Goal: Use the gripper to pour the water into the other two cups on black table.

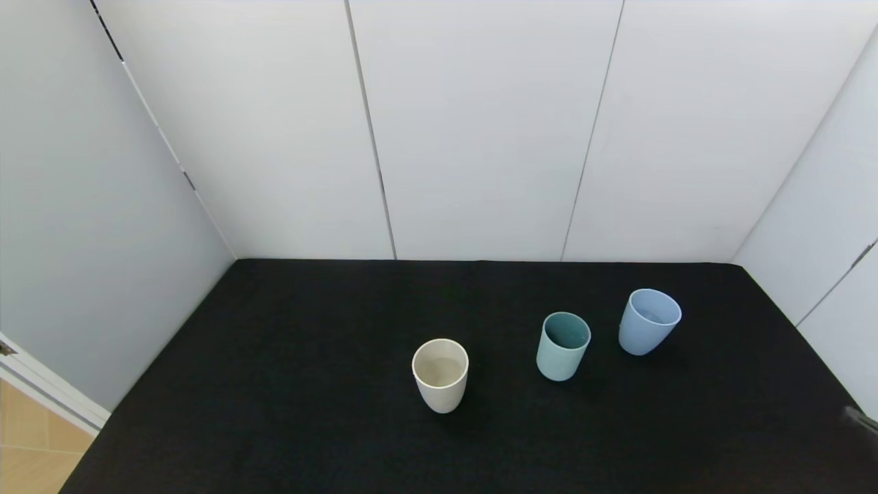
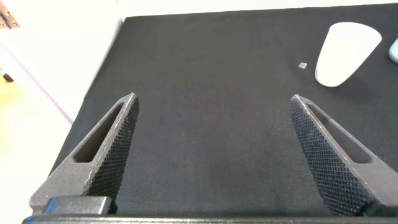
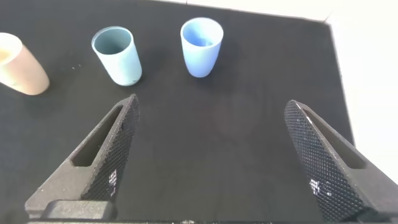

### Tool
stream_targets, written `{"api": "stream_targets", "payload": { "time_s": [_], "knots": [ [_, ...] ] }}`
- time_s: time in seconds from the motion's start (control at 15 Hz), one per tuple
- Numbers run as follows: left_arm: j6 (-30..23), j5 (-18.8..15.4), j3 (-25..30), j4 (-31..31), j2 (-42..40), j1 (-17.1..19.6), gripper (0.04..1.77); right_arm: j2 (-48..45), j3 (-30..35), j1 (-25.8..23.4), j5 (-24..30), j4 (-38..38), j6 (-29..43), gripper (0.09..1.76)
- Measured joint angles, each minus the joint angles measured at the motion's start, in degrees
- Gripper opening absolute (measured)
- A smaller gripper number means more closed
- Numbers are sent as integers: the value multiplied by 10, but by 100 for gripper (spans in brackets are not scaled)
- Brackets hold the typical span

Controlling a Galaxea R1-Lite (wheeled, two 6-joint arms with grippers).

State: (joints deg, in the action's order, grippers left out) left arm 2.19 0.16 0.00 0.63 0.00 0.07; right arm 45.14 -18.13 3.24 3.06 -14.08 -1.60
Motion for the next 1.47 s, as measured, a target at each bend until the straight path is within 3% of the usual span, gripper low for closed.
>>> {"api": "stream_targets", "payload": {
  "time_s": [0.6,1.27,1.47],
  "knots": [
    [0,0,0,0,0,0,172,343,65,14,0,-327,-10,170],
    [0,0,0,0,0,0,172,555,75,33,0,-548,-9,170],
    [0,0,0,0,0,0,172,598,63,33,0,-564,-8,170]
  ]
}}
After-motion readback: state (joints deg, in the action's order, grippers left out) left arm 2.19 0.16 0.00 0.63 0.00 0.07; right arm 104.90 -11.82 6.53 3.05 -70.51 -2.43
